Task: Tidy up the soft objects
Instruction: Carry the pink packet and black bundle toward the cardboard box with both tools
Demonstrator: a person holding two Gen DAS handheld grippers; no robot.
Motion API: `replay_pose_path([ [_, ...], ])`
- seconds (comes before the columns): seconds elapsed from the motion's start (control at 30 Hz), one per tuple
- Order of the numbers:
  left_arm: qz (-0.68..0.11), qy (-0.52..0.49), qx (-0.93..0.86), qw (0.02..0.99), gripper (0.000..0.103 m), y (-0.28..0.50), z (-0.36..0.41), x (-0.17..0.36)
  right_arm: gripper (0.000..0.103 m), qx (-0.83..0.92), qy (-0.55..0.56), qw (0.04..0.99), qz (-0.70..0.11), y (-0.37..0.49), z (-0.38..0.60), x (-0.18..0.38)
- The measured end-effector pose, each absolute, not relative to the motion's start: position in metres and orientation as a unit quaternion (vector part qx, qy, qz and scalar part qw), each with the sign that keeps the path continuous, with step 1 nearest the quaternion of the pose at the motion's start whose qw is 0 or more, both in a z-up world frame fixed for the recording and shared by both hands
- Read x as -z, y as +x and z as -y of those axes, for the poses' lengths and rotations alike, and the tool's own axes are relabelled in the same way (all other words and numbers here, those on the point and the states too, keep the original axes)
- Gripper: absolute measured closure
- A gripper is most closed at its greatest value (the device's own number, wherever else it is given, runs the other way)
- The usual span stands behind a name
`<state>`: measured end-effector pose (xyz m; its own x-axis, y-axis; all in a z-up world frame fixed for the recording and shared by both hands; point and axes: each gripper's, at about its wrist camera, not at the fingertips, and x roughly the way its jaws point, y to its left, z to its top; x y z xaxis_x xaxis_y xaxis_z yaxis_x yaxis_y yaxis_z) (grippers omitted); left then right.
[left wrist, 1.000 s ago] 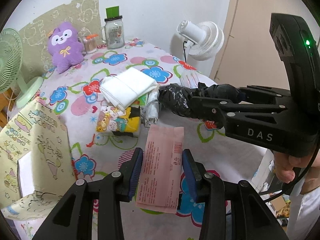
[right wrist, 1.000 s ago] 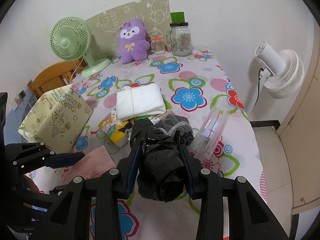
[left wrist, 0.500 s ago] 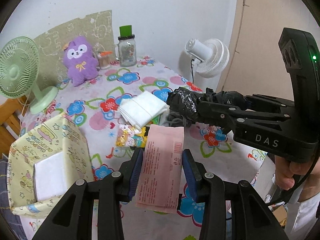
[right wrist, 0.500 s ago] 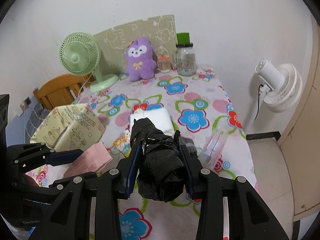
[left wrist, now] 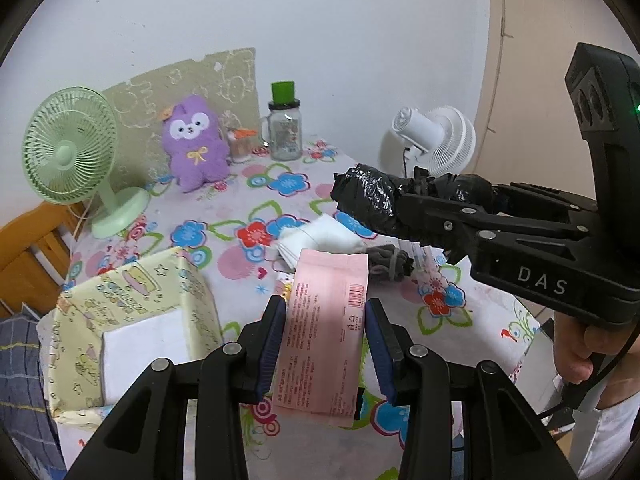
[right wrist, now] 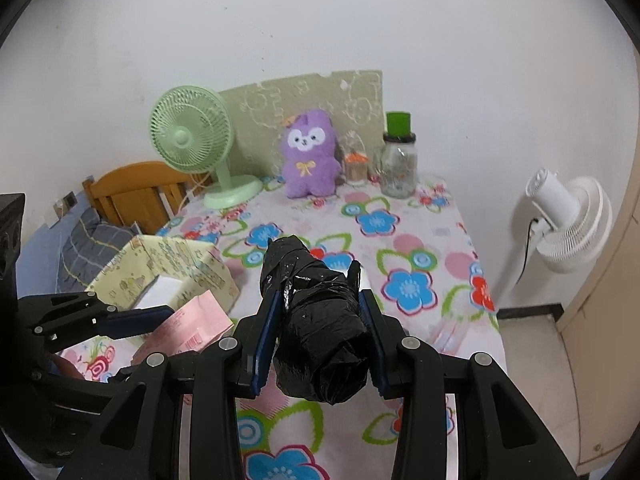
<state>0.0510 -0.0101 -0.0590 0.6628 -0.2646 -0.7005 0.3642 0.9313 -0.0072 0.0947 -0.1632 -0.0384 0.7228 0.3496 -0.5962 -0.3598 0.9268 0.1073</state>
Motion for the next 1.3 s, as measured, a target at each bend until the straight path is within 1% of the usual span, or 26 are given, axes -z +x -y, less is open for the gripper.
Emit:
replay_pose_path([
  [0.5, -0.339, 0.051, 0.146, 0.928, 0.061, 0.037, -0.014, 0.035, 0.061, -0.211, -0.025, 0.932, -0.293, 0.084, 0.133, 0.011],
  [1.13, -0.323, 0.007, 0.091, 0.942, 0.061, 0.029, -0.081, 0.028, 0.061, -0.25, -0.056, 0.923, -0.287, 0.081, 0.071, -0.001],
  [1.3, -0.32, -0.008, 0.082, 0.944, 0.061, 0.029, -0.098, 0.025, 0.061, -0.273, -0.042, 0.916, -0.291, 0.083, 0.061, -0.004],
])
